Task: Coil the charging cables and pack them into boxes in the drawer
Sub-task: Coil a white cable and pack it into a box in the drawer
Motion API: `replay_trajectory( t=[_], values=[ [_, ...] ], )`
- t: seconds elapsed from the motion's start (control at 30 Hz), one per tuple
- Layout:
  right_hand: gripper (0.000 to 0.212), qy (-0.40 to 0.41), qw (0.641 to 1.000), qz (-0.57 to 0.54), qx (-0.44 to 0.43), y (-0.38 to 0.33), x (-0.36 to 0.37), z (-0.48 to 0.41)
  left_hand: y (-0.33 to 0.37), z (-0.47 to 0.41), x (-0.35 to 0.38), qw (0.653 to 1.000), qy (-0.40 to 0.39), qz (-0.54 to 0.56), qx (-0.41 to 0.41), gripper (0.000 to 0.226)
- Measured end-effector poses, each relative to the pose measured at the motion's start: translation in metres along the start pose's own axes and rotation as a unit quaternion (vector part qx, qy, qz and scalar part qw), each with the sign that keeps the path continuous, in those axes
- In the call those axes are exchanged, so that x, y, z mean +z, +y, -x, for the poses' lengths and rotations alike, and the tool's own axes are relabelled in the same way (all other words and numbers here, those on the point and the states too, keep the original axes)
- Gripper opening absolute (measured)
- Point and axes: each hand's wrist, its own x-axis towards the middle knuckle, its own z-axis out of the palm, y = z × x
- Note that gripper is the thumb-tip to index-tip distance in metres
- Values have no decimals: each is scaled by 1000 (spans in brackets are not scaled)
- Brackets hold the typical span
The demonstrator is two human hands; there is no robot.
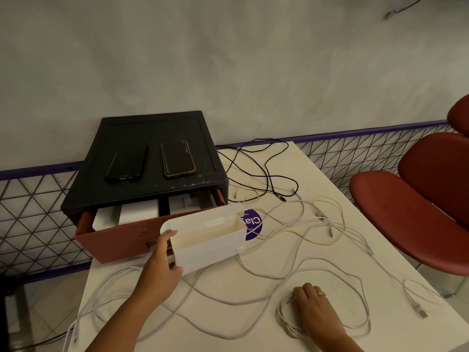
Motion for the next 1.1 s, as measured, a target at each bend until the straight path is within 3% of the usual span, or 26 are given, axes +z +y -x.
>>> replay_trajectory(
  t=[0.13, 0.33, 0.6, 0.7, 0.77, 0.9, 1.1],
  values=[
    [17, 12, 999, -35, 17, 2, 1, 1, 2, 1, 1, 1000, -2, 9, 3, 79],
    [28, -68, 992, -86, 56, 0, -5, 6, 2, 2, -3, 1000, -1, 18, 6, 79],
    [35, 38, 978, -193, 71, -22, -30, -21, 10, 4, -7, 999, -32, 10, 6, 83],
    [57, 159, 963, -217, 15, -42, -75, -50, 16, 4, -8, 996, -91, 1, -4, 84],
    [46, 226, 955, -186, -43, -50, -99, -68, 20, 4, -9, 991, -134, -12, -2, 86],
    [40, 231, 954, -145, -122, -56, -130, -95, 33, 8, -13, 975, -219, -4, -25, 90],
    [33, 239, 942, -46, -233, -56, -138, -114, 46, 15, -24, 960, -279, 18, -22, 89]
  ],
)
